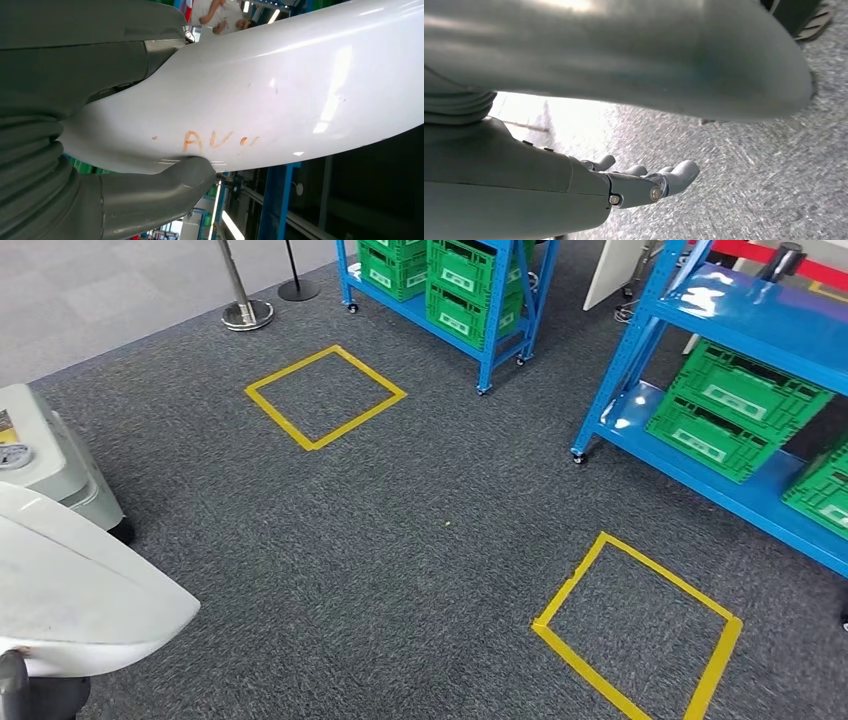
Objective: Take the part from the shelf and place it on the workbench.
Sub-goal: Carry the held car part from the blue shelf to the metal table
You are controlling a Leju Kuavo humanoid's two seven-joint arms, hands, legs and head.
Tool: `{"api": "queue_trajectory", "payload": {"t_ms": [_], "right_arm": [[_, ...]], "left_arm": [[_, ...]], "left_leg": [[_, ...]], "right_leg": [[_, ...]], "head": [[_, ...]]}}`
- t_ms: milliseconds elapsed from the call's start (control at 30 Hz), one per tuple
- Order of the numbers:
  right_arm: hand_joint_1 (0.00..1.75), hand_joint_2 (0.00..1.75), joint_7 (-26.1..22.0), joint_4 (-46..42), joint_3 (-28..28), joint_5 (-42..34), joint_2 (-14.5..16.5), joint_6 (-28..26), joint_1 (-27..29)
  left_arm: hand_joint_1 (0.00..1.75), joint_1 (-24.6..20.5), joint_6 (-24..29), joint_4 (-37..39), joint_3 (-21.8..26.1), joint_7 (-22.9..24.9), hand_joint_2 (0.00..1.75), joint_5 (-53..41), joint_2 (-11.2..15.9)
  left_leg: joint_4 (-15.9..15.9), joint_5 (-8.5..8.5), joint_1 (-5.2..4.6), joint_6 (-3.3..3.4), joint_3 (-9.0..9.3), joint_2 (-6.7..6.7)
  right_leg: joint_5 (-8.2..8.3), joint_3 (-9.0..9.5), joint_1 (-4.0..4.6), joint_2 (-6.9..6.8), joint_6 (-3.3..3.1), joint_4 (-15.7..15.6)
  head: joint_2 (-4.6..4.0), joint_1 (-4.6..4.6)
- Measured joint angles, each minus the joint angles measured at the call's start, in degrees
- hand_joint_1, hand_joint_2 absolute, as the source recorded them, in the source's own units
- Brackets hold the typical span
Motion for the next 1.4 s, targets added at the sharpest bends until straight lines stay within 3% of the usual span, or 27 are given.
{"api": "queue_trajectory", "payload": {"t_ms": [67, 133, 200, 267, 333, 400, 467, 500, 567, 633, 667, 700, 767, 800, 833, 900, 933, 967, 1000, 1033, 1067, 1133, 1200, 1267, 1300, 1333, 1400], "right_arm": [[0.00, 0.00, -0.7, 0.0, -0.2, 0.0, 0.2, 0.1, 0.0], [0.00, 0.00, -3.2, 0.0, -0.2, 0.2, 0.4, 0.7, -0.1], [0.00, 0.00, -6.9, 0.0, -0.3, 0.7, 0.6, 1.7, -0.4], [0.00, 0.00, -9.6, 0.0, -0.3, 1.4, 0.9, 2.6, -0.9], [0.00, 0.00, -10.3, 0.0, -0.3, 1.9, 1.1, 2.9, -1.2], [0.00, 0.00, -10.2, 0.0, -0.3, 2.1, 1.2, 2.9, -1.2], [0.00, 0.00, -10.1, 0.0, -0.3, 2.2, 1.3, 2.9, -1.1], [0.00, 0.00, -10.1, 0.0, -0.3, 2.2, 1.4, 2.9, -1.1], [0.00, 0.00, -10.1, 0.0, -0.3, 2.2, 1.6, 2.9, -1.2], [0.00, 0.00, -10.1, 0.0, -0.3, 2.2, 1.7, 2.9, -1.3], [0.00, 0.00, -9.9, 0.0, -0.3, 2.2, 1.8, 2.9, -1.3], [0.00, 0.00, -9.3, 0.0, -0.3, 2.1, 1.8, 2.7, -1.3], [0.00, 0.00, -7.6, 0.0, -0.3, 2.0, 2.0, 2.3, -1.4], [0.00, 0.00, -6.7, 0.0, -0.3, 1.8, 2.1, 2.1, -1.5], [0.00, 0.00, -6.2, 0.0, -0.3, 1.5, 2.3, 1.8, -1.5], [0.00, 0.00, -5.3, 0.0, -0.5, 0.7, 2.7, 1.2, -1.4], [0.00, 0.00, -5.1, 0.0, -0.7, 0.1, 2.9, 0.9, -1.3], [0.00, 0.00, -4.7, 0.0, -1.0, -0.3, 3.2, 0.7, -1.1], [0.00, 0.00, -4.4, 0.0, -1.3, -0.7, 3.5, 0.6, -0.9], [0.00, 0.00, -4.0, 0.0, -1.6, -0.8, 3.7, 0.6, -0.7], [0.00, 0.00, -3.5, 0.0, -1.8, -0.5, 4.0, 0.8, -0.6], [0.00, 0.00, -2.5, 0.0, -2.0, 0.7, 4.4, 1.3, -0.5], [0.00, 0.00, -2.6, 0.0, -2.0, 1.7, 4.8, 1.8, -0.5], [0.00, 0.00, -3.6, 0.0, -2.0, 2.0, 5.3, 2.1, -0.7], [0.00, 0.00, -4.1, 0.0, -2.0, 2.1, 5.5, 2.2, -0.8], [0.00, 0.00, -4.7, 0.0, -2.0, 2.1, 5.7, 2.1, -0.9], [0.00, 0.00, -5.8, 0.0, -2.0, 1.8, 5.9, 1.6, -1.0]], "left_arm": [[1.75, -0.6, 0.7, 0.3, -0.1, -0.5, 1.75, -0.6, 0.1], [1.75, -0.8, 1.5, 0.3, 0.0, -1.3, 1.75, -1.2, 0.4], [1.75, -0.9, 1.9, 0.0, 0.0, -1.4, 1.75, -0.6, 0.9], [1.75, -1.0, 1.9, -0.3, 0.3, -0.7, 1.75, 1.1, 1.5], [1.75, -1.5, 1.7, -0.6, 0.6, 0.1, 1.75, 2.4, 2.0], [1.75, -2.2, 1.6, -0.7, 0.6, 0.7, 1.75, 2.8, 2.1], [1.75, -2.5, 1.6, -0.7, 0.6, 0.9, 1.75, 3.0, 2.1], [1.75, -2.5, 1.6, -0.7, 0.6, 1.0, 1.75, 3.0, 2.2], [1.75, -2.6, 1.6, -0.7, 0.6, 1.0, 1.75, 3.0, 2.2], [1.75, -2.7, 1.6, -0.8, 0.6, 1.0, 1.75, 3.0, 2.3], [1.75, -2.8, 1.6, -0.8, 0.6, 1.2, 1.75, 3.0, 2.3], [1.75, -2.9, 1.7, -0.8, 0.6, 1.4, 1.75, 3.1, 2.3], [1.75, -3.2, 2.2, -0.6, 0.6, 2.2, 1.75, 3.3, 2.8], [1.75, -3.3, 2.6, -0.4, 0.6, 2.7, 1.75, 3.2, 3.2], [1.75, -3.3, 3.1, -0.3, 0.6, 3.0, 1.75, 3.2, 3.7], [1.75, -3.5, 4.1, 0.4, 0.6, 3.7, 1.75, 3.0, 4.8], [1.75, -3.4, 4.7, 1.0, 0.6, 4.0, 1.75, 3.1, 5.5], [1.75, -3.1, 5.1, 1.5, 0.8, 4.1, 1.75, 3.2, 6.2], [1.75, -2.7, 5.4, 2.0, 1.2, 4.2, 1.75, 3.5, 6.8], [1.75, -2.2, 5.6, 2.2, 1.7, 4.4, 1.75, 3.9, 7.3], [1.75, -1.7, 5.7, 2.2, 2.4, 4.7, 1.75, 4.2, 7.6], [1.75, -0.9, 5.9, 1.4, 3.7, 5.6, 1.75, 4.5, 7.8], [1.75, -0.1, 5.9, 0.1, 5.0, 6.4, 1.75, 4.5, 7.7], [1.75, 0.9, 5.6, -1.2, 6.4, 7.0, 1.75, 4.5, 7.7], [1.75, 1.4, 5.3, -1.7, 7.0, 7.3, 1.75, 4.4, 7.6], [1.75, 1.5, 4.9, -1.9, 7.5, 7.4, 1.75, 4.3, 7.6], [1.75, 1.0, 4.3, -1.9, 8.0, 7.1, 1.75, 3.6, 7.6]], "left_leg": [[0.4, -0.06, 0.03, -0.19, -0.04, -1.75], [0.8, -0.22, -0.06, -0.78, -0.29, -3.18], [0.9, -0.18, -0.06, -1.63, -0.83, -4.29], [0.7, 0.07, 0.14, -2.43, -1.23, -4.87], [2.7, -1.23, 0.09, -2.91, -2.25, -2.29], [9.0, -4.88, 0.02, -3.23, -5.20, 1.24], [15.3, -7.46, 0.17, -3.59, -8.04, 2.30], [16.0, -7.25, 0.25, -3.70, -8.26, 2.47], [11.2, -4.23, 0.36, -3.76, -5.46, 3.38], [3.9, -1.53, 0.25, -3.38, -1.52, 6.08], [1.8, -0.95, 0.12, -3.01, -0.41, 6.97], [1.0, -0.87, -0.03, -2.58, -0.08, 7.29], [0.9, -0.61, -0.16, -1.76, -0.29, 5.77], [0.7, -0.48, -0.11, -1.43, -0.28, 5.05], [0.5, -0.32, -0.01, -1.10, -0.24, 4.32], [0.3, -0.10, 0.16, -0.65, -0.14, 2.98], [0.3, -0.06, 0.13, -0.52, -0.22, 2.23], [0.4, -0.05, 0.06, -0.47, -0.28, 1.39], [0.4, -0.06, -0.01, -0.46, -0.32, 0.50], [0.5, -0.07, -0.05, -0.46, -0.33, -0.43], [0.6, -0.07, -0.06, -0.48, -0.32, -1.35], [0.8, -0.10, -0.04, -0.72, -0.42, -2.99], [0.9, 0.03, 0.12, -1.38, -0.75, -4.47], [0.5, 0.36, 0.36, -2.29, -1.11, -5.88], [0.5, 0.42, 0.44, -2.61, -1.26, -5.82], [1.1, -0.01, 0.34, -2.86, -1.65, -4.67], [5.6, -2.79, 0.14, -3.20, -3.79, -0.62]], "right_leg": [[4.18, 2.33, -0.10, 0.86, -0.25, -6.0], [6.79, 5.21, -0.22, 3.06, -0.45, -12.7], [6.86, 6.02, -0.02, 3.85, -0.79, -14.8], [7.20, 6.14, 0.06, 2.38, -1.66, -15.1], [7.62, 6.33, -0.05, 0.82, -2.62, -15.7], [7.69, 6.36, 0.12, -0.92, -3.17, -15.9], [7.59, 6.32, 0.29, -2.75, -3.34, -15.9], [7.52, 6.33, 0.32, -3.57, -3.31, -15.8], [7.30, 6.49, 0.32, -5.13, -3.07, -15.8], [6.85, 6.78, 0.50, -6.46, -2.53, -15.5], [6.65, 6.92, 0.62, -7.03, -2.21, -15.4], [6.51, 7.08, 0.74, -7.57, -1.86, -15.4], [6.34, 7.47, 0.67, -8.67, -1.17, -15.5], [6.02, 7.59, 0.51, -8.08, -0.80, -15.3], [5.17, 7.28, 0.35, -6.61, -0.53, -14.2], [2.02, 4.87, 0.17, -2.40, -0.31, -8.8], [0.28, 2.96, 0.21, -1.11, -0.39, -4.9], [-0.76, 1.20, 0.27, -0.55, -0.51, -1.7], [-0.72, 0.14, 0.35, -0.29, -0.69, 0.0], [0.44, 0.04, 0.43, -0.08, -0.94, -0.5], [2.51, 0.93, 0.50, 0.37, -1.25, -3.0], [6.29, 3.97, 0.58, 2.79, -1.91, -10.6], [7.42, 5.64, 0.76, 4.34, -2.19, -14.6], [7.45, 5.92, 0.97, 3.31, -2.46, -15.1], [7.67, 6.12, 0.95, 2.50, -2.77, -15.5], [7.93, 6.38, 0.87, 1.69, -3.19, -16.1], [8.28, 6.78, 0.85, -0.21, -3.82, -16.9]], "head": [[0.00, 0.01], [0.00, -0.02], [0.00, -0.04], [0.00, -0.05], [0.00, -0.20], [0.00, -0.35], [0.00, -0.37], [0.00, -0.37], [0.00, -0.37], [0.00, -0.34], [0.00, -0.30], [0.00, -0.27], [0.00, -0.25], [0.00, -0.20], [0.00, -0.13], [0.00, 0.11], [0.00, 0.18], [0.00, 0.22], [0.00, 0.22], [0.00, 0.23], [0.00, 0.23], [0.00, 0.21], [0.00, 0.23], [0.00, 0.28], [0.00, 0.26], [0.00, 0.20], [0.00, 0.06]]}}
